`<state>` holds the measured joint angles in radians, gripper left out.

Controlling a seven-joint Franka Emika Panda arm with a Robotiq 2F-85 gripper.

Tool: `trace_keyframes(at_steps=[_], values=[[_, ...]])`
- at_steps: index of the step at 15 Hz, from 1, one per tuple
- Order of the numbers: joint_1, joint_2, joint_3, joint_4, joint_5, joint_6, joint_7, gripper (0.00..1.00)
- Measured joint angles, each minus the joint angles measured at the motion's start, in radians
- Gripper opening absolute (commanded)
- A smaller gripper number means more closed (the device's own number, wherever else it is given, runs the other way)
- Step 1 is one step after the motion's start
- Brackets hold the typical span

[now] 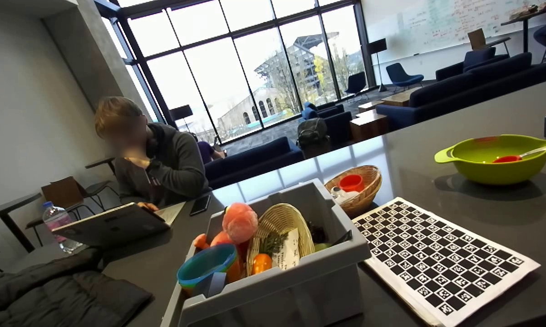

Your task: Unfold the yellow cloth from right to left

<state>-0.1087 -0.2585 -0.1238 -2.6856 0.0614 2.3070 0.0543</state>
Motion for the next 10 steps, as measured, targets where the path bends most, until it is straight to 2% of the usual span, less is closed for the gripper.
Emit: trace_keyframes(at_steps=[4,6,10], values=[[0.003,-0.028,0.001,0.010,0.001,-0.038,-0.010,0.89],[0.004,-0.041,0.001,0.016,0.006,-0.051,-0.013,0.99],[0.015,-0.069,0.004,0.050,0.009,-0.093,-0.028,1.00]])
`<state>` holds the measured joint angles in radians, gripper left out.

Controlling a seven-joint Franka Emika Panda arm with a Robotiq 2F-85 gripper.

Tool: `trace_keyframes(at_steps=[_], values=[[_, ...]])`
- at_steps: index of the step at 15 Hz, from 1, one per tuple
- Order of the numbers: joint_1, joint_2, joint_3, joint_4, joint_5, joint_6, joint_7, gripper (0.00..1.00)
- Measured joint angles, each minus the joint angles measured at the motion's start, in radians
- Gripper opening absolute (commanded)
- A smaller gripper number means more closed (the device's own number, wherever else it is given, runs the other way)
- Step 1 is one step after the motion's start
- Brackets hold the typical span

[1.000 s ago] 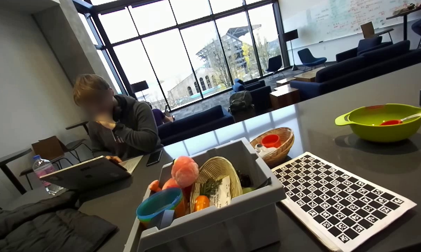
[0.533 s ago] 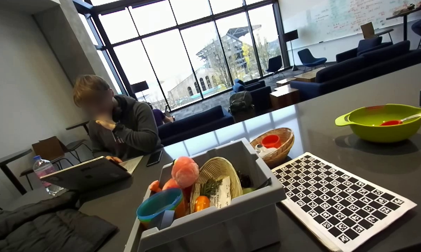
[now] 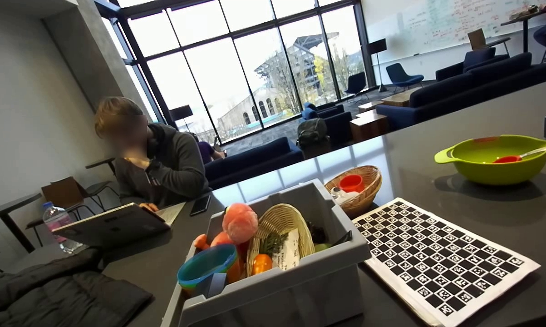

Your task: Unfold the yellow cloth from right to left

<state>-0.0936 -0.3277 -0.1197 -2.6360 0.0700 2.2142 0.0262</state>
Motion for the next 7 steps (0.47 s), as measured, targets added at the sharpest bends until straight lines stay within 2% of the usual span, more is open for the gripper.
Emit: trace_keyframes(at_steps=[4,7], values=[[0.027,-0.054,0.015,0.073,0.000,-0.114,-0.023,1.00],[0.032,-0.082,0.019,0.084,0.000,-0.142,-0.024,1.00]])
